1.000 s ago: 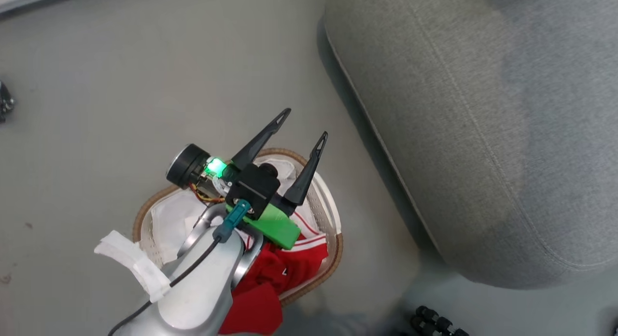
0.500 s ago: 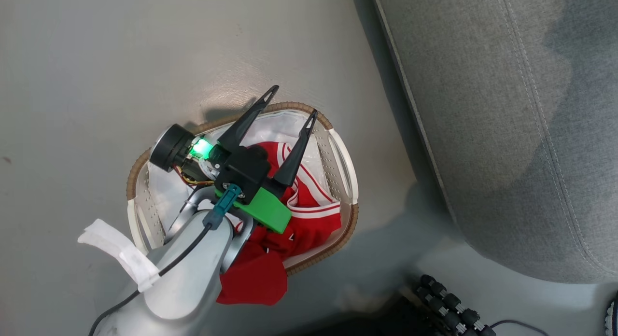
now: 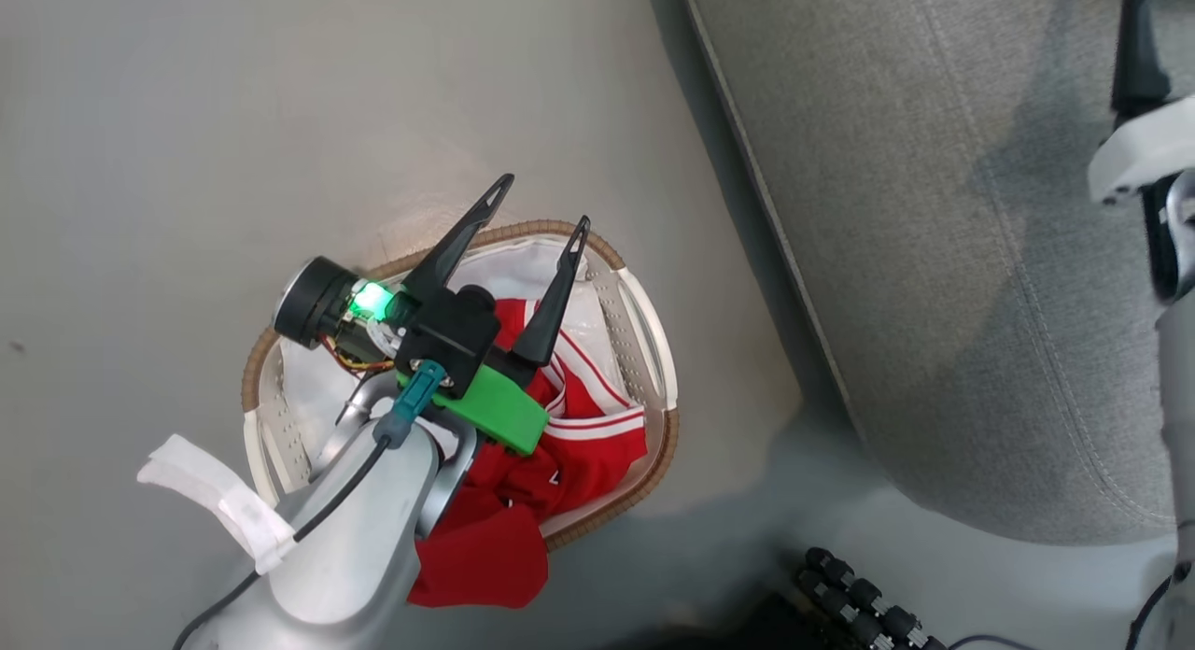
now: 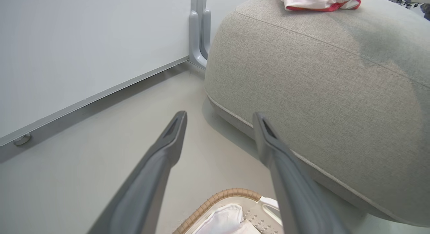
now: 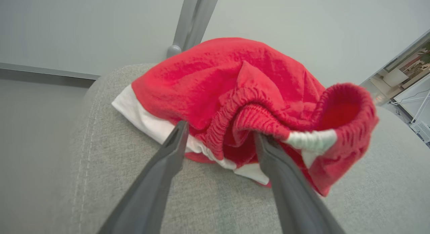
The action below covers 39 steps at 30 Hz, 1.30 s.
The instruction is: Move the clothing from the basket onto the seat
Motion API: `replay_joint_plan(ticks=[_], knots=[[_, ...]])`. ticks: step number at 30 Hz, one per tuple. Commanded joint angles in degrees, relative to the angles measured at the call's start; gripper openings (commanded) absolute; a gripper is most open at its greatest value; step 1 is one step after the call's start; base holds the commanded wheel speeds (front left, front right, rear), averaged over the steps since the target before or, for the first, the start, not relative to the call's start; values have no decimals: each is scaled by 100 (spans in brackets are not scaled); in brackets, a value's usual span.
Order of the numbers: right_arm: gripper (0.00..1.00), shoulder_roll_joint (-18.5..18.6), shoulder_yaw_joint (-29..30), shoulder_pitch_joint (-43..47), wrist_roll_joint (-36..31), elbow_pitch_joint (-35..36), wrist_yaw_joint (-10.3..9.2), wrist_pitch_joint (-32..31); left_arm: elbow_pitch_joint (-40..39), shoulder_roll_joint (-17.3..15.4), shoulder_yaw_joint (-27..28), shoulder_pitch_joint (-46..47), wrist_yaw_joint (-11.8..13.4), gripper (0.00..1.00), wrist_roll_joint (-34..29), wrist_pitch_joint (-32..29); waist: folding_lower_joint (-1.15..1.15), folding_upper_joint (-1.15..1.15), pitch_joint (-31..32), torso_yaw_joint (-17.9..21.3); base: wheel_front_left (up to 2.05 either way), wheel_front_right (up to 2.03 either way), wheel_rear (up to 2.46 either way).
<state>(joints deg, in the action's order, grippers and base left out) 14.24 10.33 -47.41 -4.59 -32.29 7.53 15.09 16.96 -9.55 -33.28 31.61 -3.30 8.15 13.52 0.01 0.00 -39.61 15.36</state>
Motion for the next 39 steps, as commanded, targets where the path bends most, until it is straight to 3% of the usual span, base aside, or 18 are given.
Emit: replay_joint_plan(ticks=[1, 9, 16, 26, 39], knots=[[100, -34, 48, 212, -22, 103, -8, 12, 36, 9, 24, -106, 41, 100, 86, 40, -1, 0, 205, 33, 0, 0, 0], [100, -324, -14, 1133, -104, 577, -8, 12, 244, 122, 141, -338, 90, 100, 301, 155, -1, 0, 908, -69, 0, 0, 0], [100, -216, -182, 1321, -126, 678, -8, 12, 211, 274, 384, -654, 128, 100, 475, 173, -1, 0, 1587, -308, 0, 0, 0], [100, -293, -588, 1216, 7, 710, -8, 12, 15, 456, 1117, -1365, 173, 100, 616, 170, -1, 0, 2588, -835, 0, 0, 0], [100, -960, -955, 2276, 297, 920, -8, 12, -266, 611, 2287, -2563, 218, 100, 665, 162, -1, 0, 3514, -1414, 0, 0, 0]])
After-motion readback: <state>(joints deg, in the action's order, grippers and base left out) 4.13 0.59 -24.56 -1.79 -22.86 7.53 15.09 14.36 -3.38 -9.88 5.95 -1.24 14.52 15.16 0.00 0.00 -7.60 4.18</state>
